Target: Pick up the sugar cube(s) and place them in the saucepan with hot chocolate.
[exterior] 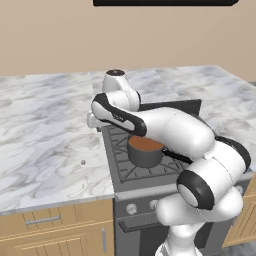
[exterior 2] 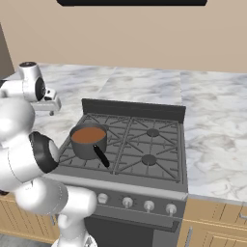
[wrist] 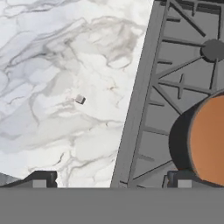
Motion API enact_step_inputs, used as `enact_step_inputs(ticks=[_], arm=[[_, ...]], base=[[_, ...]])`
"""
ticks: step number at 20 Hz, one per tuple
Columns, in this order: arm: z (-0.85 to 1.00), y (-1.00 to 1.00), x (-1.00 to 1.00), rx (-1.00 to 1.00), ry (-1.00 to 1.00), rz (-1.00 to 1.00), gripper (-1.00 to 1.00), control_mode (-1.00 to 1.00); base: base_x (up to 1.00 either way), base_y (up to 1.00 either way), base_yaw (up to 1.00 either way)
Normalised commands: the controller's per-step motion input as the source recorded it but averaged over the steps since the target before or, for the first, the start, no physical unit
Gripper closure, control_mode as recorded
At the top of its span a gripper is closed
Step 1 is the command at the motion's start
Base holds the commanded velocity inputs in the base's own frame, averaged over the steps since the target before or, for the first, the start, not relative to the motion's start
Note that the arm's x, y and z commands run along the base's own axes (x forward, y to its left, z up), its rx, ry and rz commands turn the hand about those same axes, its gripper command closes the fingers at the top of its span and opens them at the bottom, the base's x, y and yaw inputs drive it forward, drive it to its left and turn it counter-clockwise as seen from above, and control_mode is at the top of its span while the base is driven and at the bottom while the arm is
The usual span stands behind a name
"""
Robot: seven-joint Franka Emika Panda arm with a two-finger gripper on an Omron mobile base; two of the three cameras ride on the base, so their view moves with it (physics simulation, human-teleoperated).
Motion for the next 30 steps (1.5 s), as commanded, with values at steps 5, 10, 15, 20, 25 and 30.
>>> enact_step_inputs(ticks=[5,10,15,20,25,30], arm=[[-0.09,0.37,-0.29,-0.11,0.18,0.16,-1.0,-1.0],[-0.34,0.34,-0.01,-0.15,0.11,0.18,-1.0,-1.0],[-0.28,0.08,0.0,-0.07,-0.11,0.14,-1.0,-1.0],[-0.68,0.0,0.0,0.0,-0.18,0.04,-1.0,-1.0],[-0.85,-0.02,0.0,0.03,-0.01,0.03,-1.0,-1.0],[-0.3,-0.03,0.03,0.06,0.04,0.04,-1.0,-1.0]], base=[[0.0,0.0,0.0],[0.0,0.0,0.0],[0.0,0.0,0.0],[0.0,0.0,0.0],[0.0,0.0,0.0],[0.0,0.0,0.0]])
